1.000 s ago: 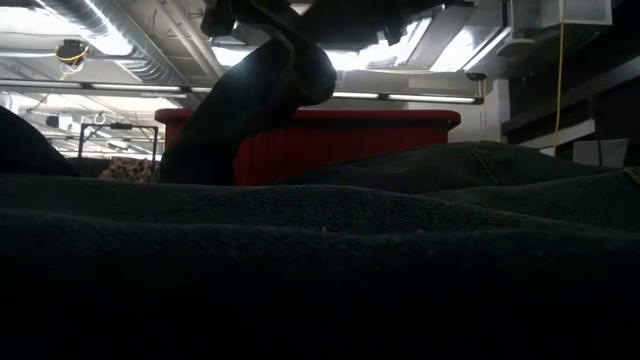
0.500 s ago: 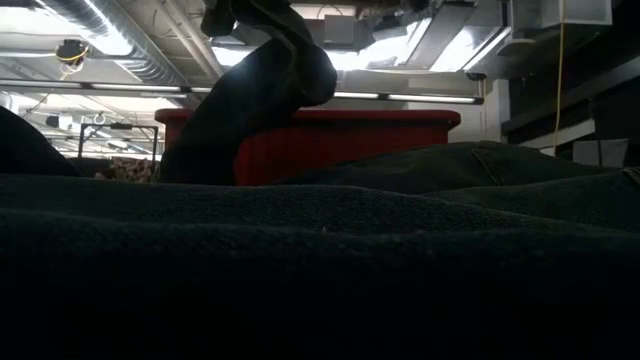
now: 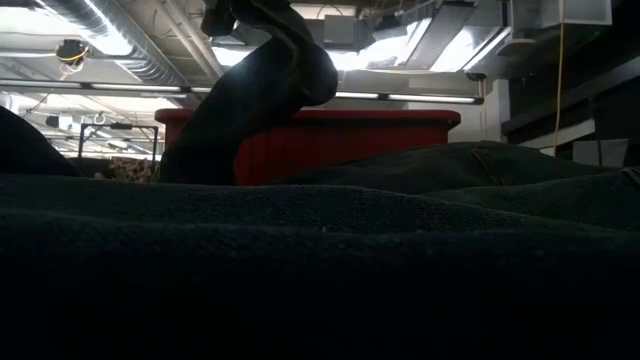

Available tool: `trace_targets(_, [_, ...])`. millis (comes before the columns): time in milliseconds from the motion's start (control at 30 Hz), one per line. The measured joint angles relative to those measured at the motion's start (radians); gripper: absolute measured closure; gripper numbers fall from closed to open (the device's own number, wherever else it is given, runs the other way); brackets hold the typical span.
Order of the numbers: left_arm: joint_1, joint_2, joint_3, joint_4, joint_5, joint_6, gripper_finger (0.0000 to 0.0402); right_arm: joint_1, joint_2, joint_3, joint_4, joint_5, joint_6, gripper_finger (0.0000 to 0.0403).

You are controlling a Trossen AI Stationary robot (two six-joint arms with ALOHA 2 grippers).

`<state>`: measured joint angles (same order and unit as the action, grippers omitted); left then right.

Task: Fold Laundry from Bin
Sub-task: Fold the dark blue pants

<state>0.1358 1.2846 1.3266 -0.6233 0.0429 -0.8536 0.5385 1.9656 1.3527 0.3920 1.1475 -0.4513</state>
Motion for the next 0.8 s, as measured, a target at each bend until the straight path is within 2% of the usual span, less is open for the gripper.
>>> trace_targets(100, [0.0,0.0,0.0,0.004,0.0,0.0,0.0401,-0.002,0.054,0.106,-0.081,0.136,-0.065,0.0199])
trace_targets(167, [0.0,0.0,0.0,0.006,0.0,0.0,0.0401,-0.002,0.085,0.158,-0.134,0.181,-0.079,0.0199])
trace_targets(433, [0.0,0.0,0.0,0.007,0.0,0.001,0.0401,-0.002,0.146,0.207,-0.175,0.184,-0.077,0.0199])
trace_targets(667, [0.0,0.0,0.0,0.007,0.0,0.001,0.0401,-0.022,0.149,0.206,-0.21,0.265,-0.077,0.0199])
trace_targets(800, [0.0,0.0,0.0,0.007,0.0,0.001,0.0401,-0.045,0.149,0.206,-0.25,0.2,-0.039,0.0199])
